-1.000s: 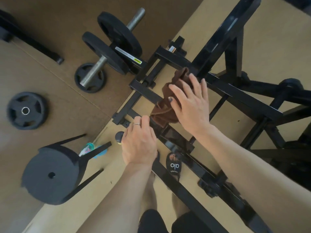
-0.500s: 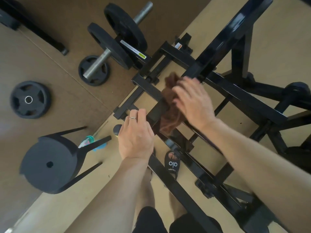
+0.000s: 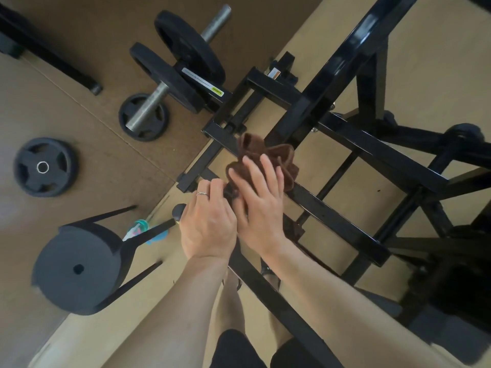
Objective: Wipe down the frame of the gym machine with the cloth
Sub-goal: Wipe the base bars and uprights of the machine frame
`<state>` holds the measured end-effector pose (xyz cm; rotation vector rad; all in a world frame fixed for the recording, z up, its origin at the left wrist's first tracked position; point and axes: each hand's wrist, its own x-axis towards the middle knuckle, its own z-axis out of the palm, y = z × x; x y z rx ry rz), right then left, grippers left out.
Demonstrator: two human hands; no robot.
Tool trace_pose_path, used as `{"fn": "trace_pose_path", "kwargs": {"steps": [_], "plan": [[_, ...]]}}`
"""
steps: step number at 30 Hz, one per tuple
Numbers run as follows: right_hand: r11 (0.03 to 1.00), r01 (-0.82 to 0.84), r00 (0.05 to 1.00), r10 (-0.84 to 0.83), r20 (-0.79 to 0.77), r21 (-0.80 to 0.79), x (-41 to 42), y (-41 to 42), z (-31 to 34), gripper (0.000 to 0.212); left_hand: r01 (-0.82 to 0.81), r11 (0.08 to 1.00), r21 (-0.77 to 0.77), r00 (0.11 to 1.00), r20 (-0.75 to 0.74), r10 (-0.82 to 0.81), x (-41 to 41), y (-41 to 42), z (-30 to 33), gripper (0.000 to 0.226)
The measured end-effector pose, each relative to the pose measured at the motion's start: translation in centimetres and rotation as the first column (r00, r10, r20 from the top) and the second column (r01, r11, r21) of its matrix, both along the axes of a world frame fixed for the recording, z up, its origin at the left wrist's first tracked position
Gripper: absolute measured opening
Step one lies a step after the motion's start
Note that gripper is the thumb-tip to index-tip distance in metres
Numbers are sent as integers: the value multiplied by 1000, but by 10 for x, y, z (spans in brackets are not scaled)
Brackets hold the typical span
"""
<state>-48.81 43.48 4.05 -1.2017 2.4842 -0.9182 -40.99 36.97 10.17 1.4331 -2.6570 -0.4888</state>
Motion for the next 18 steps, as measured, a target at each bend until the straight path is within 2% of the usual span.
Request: {"fn": "trace_pose_path", "kwargs": {"steps": [2,6,8,10,12,14,16,18], "plan": [[996,-81,997,81,-2,-21,11,12,-7,42,17,1000,-11,1000,-20,-17,-1,0,2,48],[996,-61,992,68,110,-65,-5,14,3,59,30,999,-24,999,-19,-30,-2,0,4,59],[997,75,992,-78,95,30,-9,12,13,54,11,1000,-6,1000,-19,-11,-3,-1,5,69],[947,278,947,-298,122,159,-3,9,25,49,4,1000,-5,1000,-12,-4,-3,-2,5,71],[894,378,800,-446,401,240,5,1,39,48,-2,1000,-1,1000,-8,2,-3,-2,4,65],[870,399,604,-487,631,289,9,-9,45,52,-23,1000,10,1000,2,23,-2,-1,4,42],[865,407,556,-489,672,294,15,-19,49,50,-34,999,19,999,10,34,1,0,-1,19],[874,411,588,-471,658,258,21,-23,48,35,-56,997,44,998,20,55,4,0,-5,21]]}}
